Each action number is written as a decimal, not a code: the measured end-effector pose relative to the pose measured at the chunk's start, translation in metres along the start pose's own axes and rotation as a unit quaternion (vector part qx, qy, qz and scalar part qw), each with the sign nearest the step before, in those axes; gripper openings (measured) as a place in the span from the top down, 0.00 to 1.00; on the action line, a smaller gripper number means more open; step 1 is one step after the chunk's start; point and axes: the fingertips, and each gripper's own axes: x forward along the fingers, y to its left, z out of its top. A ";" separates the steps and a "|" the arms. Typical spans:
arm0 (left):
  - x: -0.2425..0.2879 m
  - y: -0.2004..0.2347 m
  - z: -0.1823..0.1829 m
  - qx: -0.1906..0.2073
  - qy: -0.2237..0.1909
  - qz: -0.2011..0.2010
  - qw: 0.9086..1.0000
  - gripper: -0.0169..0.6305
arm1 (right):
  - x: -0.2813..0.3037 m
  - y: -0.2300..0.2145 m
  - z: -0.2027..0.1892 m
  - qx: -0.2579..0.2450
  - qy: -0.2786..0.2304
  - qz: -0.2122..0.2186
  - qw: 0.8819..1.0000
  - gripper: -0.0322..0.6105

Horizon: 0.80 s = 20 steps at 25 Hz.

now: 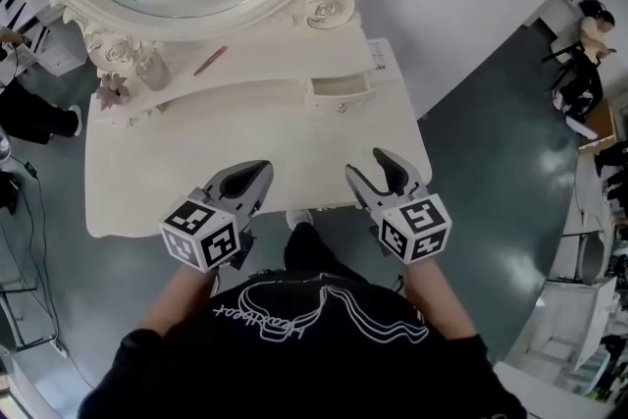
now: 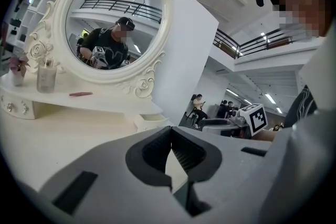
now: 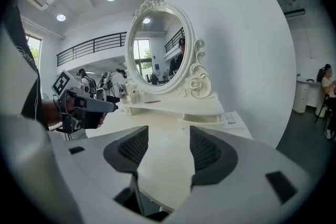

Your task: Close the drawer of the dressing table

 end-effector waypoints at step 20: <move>0.066 0.088 -0.007 -0.030 0.027 0.049 0.998 0.97 | 0.131 -0.077 -0.052 0.036 0.083 -0.022 0.996 0.63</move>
